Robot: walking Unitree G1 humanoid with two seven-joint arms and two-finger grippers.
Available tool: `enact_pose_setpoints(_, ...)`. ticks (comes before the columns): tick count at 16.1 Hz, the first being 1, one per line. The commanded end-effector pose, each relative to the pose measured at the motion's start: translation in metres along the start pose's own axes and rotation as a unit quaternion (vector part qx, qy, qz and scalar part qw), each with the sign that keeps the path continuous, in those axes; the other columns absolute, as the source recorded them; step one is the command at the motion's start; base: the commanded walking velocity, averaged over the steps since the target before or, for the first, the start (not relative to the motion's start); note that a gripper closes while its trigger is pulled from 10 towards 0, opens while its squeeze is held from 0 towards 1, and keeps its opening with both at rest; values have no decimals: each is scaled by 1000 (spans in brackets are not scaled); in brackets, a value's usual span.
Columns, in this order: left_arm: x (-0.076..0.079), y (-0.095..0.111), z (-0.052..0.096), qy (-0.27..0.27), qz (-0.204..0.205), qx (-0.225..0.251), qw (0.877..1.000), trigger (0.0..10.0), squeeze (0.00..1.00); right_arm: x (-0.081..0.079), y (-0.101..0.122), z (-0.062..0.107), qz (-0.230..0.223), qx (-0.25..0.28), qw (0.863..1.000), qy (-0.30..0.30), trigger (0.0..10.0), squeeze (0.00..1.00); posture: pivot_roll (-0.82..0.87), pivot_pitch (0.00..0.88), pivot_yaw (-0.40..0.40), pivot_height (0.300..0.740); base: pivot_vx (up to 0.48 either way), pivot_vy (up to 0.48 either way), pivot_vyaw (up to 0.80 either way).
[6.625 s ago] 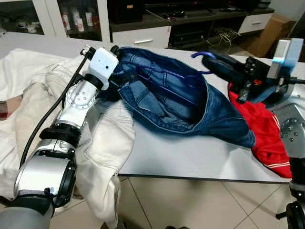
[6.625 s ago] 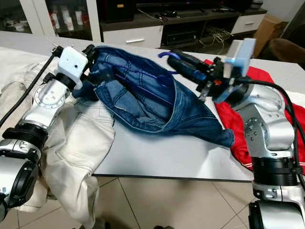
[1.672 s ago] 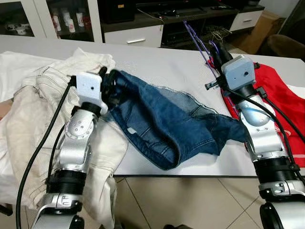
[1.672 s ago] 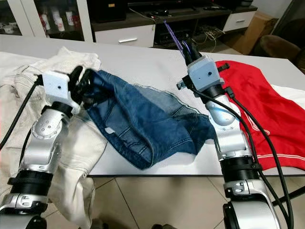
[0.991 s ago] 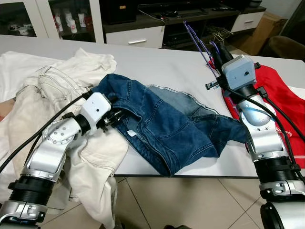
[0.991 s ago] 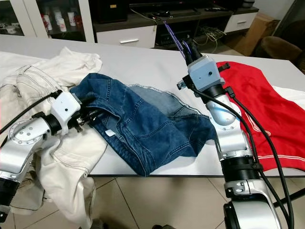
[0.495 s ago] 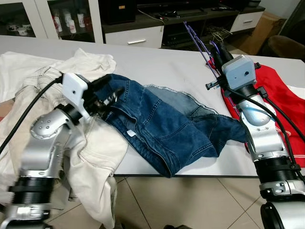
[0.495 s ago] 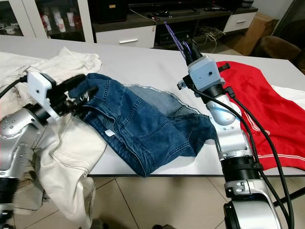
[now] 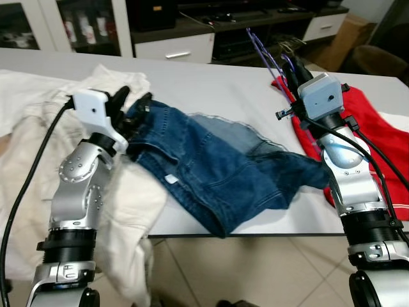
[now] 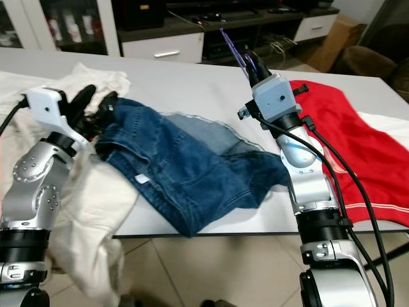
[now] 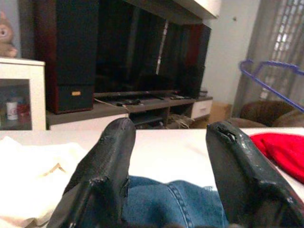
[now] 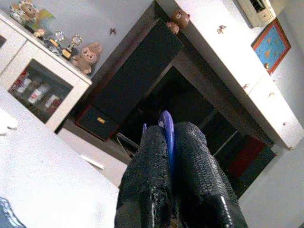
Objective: Hang hanger
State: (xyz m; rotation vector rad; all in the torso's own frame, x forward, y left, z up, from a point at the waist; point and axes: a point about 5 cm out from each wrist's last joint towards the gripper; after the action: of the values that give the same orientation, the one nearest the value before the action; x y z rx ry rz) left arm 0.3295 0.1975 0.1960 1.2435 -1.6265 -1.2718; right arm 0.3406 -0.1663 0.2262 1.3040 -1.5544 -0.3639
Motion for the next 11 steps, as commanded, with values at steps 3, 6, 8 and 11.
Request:
enact_pose_setpoints(3, 11, -2, -7, -13, -1, -1, 1000, 10000, 0, 8, 3, -3, 3, 4, 1000, -10, 10000, 0, 148, 0, -74, 740, 0, -456, 0)
enact_pose_setpoints(6, 14, -4, -8, -15, -2, -1, 1000, 10000, 0, 8, 4, -3, 3, 3, 1000, -10, 10000, 0, 148, 0, -74, 740, 0, -455, 0)
enact_pose_setpoints(8, 14, -4, -9, -17, -2, -1, 1000, 10000, 0, 8, 4, -3, 3, 3, 1000, -9, 10000, 0, 148, 0, -71, 740, 0, -452, 0)
enact_pose_setpoints(11, 15, -4, -10, -20, -3, -1, 1000, 10000, 0, 7, 4, -3, 2, 4, 1000, -10, 10000, 0, 148, 0, -68, 740, 0, -449, 0)
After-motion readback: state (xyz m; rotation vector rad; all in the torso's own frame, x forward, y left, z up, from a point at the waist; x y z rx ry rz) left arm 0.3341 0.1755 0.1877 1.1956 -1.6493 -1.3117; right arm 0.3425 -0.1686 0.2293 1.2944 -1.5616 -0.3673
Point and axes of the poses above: a point about 5 cm out from each wrist's last joint towards the gripper, its own z axis pointing back from the gripper into the wrist, its own y axis along the axis of the wrist's last joint, x = y × z, and after that the axes turned 1 degree about -z, right-handed
